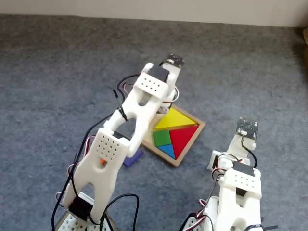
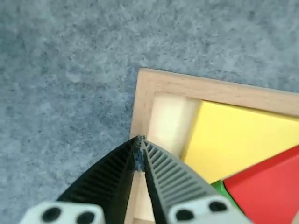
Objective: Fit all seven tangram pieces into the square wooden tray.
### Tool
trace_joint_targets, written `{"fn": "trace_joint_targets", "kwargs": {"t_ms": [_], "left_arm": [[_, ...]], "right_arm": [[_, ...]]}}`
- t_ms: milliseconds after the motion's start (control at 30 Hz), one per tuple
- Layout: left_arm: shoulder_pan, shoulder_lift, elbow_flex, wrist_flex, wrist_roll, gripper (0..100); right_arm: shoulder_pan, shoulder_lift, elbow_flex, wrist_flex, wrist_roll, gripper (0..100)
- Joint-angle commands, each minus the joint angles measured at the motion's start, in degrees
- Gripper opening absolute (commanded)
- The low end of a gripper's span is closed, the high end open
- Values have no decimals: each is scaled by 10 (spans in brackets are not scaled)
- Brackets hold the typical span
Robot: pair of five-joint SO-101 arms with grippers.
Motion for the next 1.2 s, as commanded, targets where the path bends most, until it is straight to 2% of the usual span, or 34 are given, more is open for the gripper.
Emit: {"fn": "trace_joint_targets", "kwargs": {"t_ms": [0,133,333,467,600,800,867,1033,1167], "left_arm": [[62,-1,-14,4,-3,5],[99,1,-27,9,-1,5],[106,-1,-36,11,0,5],[111,-27,-82,72,0,5],[139,-109,-81,85,24,5],[202,-284,34,85,25,5],[194,-329,62,85,24,5],[116,-420,116,85,23,5],[72,-526,184,85,-12,5]], "right_arm": [[22,-7,-4,-7,-6,217],[52,-7,-5,-23,-17,217],[78,-7,-22,-23,-41,217],[83,-7,-22,-23,-41,217],[88,-7,-22,-23,-41,217],[88,-7,-22,-23,-41,217],[87,-7,-22,-23,-41,217],[85,-7,-23,-20,-40,217],[83,-2,-60,11,-38,216]]}}
